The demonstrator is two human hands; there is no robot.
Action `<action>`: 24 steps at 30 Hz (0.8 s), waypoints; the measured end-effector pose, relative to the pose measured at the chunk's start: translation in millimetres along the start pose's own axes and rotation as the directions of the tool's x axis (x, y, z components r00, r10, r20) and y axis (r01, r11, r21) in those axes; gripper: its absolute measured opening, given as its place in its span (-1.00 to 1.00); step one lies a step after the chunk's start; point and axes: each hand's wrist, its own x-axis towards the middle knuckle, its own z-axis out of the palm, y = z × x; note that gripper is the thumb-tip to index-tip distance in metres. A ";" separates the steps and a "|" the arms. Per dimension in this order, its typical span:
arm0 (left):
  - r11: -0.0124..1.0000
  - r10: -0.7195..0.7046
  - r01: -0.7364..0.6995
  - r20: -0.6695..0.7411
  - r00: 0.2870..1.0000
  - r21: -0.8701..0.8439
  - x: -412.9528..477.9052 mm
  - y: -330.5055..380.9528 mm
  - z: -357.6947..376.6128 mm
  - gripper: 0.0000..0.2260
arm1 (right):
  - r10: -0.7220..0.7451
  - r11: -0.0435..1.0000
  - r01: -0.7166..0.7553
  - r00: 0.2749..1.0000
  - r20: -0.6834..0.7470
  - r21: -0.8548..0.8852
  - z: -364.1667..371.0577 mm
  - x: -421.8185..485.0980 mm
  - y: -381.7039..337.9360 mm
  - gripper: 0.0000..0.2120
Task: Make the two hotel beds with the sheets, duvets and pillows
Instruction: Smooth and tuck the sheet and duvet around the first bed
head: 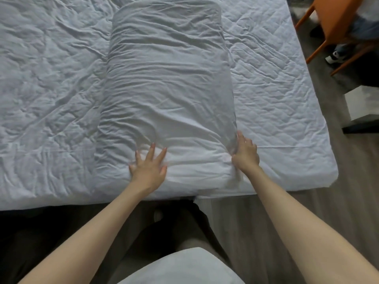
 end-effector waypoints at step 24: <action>0.948 -0.262 0.183 -0.314 0.913 -0.259 157.5 5.4 -109.2 -0.42 | -0.868 0.327 0.803 0.464 0.178 -0.499 22.9 178.4 -195.1 -0.52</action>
